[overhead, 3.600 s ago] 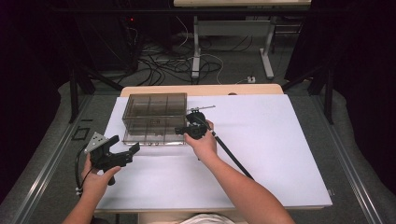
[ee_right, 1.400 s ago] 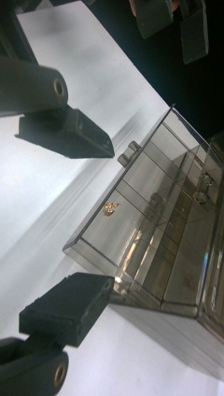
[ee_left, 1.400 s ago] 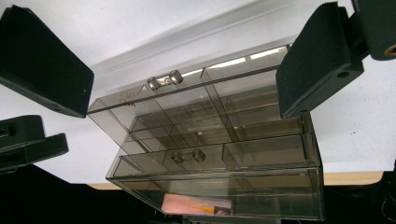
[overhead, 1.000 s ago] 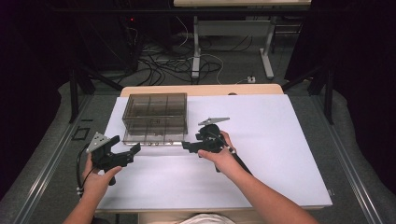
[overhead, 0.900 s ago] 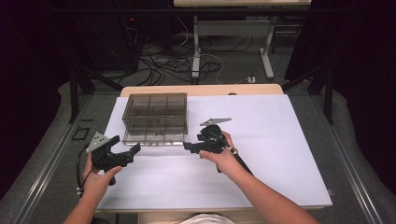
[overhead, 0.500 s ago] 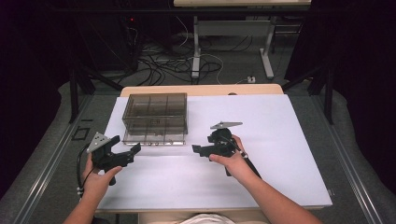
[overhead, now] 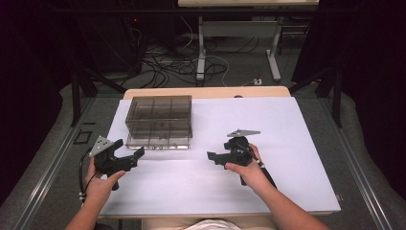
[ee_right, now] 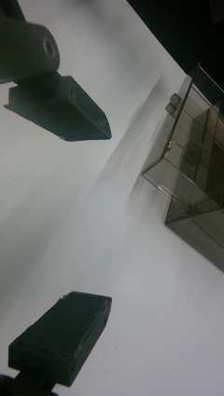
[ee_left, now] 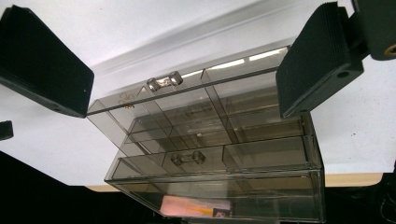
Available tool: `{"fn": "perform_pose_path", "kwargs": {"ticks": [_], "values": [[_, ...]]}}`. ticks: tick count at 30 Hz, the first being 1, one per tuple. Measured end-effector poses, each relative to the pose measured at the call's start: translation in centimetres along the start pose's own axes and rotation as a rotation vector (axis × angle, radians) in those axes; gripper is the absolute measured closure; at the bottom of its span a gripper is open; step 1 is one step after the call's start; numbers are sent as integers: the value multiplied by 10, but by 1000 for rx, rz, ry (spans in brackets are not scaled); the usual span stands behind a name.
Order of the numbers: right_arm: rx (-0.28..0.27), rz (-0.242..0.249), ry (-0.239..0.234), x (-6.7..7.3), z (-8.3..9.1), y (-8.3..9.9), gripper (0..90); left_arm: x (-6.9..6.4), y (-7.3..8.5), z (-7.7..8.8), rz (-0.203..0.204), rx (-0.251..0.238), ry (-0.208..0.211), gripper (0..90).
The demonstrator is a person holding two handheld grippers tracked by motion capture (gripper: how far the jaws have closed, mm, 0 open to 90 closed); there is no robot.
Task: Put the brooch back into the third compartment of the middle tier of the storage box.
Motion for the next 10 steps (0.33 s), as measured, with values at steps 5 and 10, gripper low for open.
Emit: {"fn": "perform_pose_path", "kwargs": {"ticks": [5, 10], "values": [[-1, -40, 17, -8, 5, 5, 155, -1, 0, 0, 0, 0, 2, 45], [-8, -48, 56, -16, 6, 13, 148, 0, 0, -1, -4, 3, -2, 45]]}}
Point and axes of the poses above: each handheld gripper's, and its own axes: z roughly backward along the jaws, y roughly out of its underside, x roughly to its left, the point moved 5 cm from there along -z, roughly forward along the jaws, and after that the axes turned 2 degrees about -y, right-handed, at the moved point
